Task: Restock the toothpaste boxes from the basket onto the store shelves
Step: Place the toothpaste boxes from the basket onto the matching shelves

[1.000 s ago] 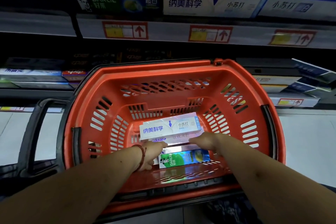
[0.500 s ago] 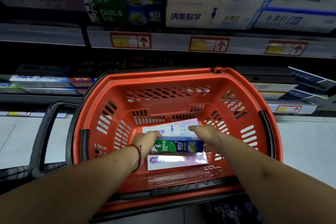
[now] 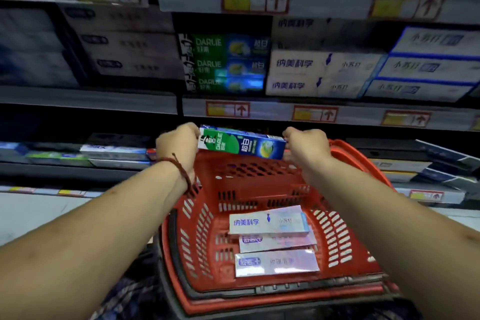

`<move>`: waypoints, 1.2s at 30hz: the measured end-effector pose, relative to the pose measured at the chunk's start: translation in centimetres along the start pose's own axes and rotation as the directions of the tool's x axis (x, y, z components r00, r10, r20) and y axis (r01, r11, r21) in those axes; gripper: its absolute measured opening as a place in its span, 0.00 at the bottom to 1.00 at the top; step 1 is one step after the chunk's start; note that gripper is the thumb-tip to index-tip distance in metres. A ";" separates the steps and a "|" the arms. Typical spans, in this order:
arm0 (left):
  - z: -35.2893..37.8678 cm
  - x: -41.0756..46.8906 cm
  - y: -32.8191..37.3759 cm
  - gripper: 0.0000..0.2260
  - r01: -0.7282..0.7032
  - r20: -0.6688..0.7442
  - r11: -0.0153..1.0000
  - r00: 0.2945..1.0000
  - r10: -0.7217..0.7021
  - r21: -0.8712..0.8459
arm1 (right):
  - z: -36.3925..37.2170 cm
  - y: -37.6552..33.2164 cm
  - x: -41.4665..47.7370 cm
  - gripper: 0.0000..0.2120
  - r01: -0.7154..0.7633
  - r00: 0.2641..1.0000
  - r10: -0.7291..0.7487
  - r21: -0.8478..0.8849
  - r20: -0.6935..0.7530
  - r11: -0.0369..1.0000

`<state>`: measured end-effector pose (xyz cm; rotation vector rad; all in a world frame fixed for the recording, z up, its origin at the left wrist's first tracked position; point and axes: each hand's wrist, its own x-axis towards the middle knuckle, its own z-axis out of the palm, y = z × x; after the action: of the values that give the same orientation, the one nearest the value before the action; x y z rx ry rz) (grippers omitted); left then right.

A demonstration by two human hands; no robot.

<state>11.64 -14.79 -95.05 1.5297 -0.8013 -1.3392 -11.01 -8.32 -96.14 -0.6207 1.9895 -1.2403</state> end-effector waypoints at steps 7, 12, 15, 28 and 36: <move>-0.5 0.0 8.0 0.08 -0.279 -0.076 0.953 0.959 0.271 -0.119 | 1.4 -9.2 -5.1 0.16 0.111 0.992 -0.123 0.276 0.027 0.955; -0.8 0.4 10.9 0.12 -0.349 0.004 0.926 0.936 0.353 -0.141 | 1.9 -12.1 -5.0 0.14 0.189 0.978 -0.207 0.428 -0.003 0.884; -0.7 0.5 12.2 0.14 -0.400 0.023 0.904 0.913 0.408 -0.152 | 1.9 -13.8 -4.6 0.12 0.288 0.955 -0.289 0.417 -0.061 0.862; 1.7 2.0 13.9 0.22 -0.450 0.101 0.843 0.863 0.496 -0.295 | 1.8 -15.8 -2.5 0.19 0.277 0.919 -0.391 0.629 0.046 0.727; 2.1 3.0 13.3 0.22 -0.452 0.167 0.867 0.858 0.487 -0.209 | 2.2 -15.3 -1.6 0.23 0.250 0.905 -0.412 0.654 0.104 0.714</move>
<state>11.43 -22.77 -83.83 0.9805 -1.0933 -1.1719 -7.76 -14.95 -82.49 -0.7573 1.1587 -1.8365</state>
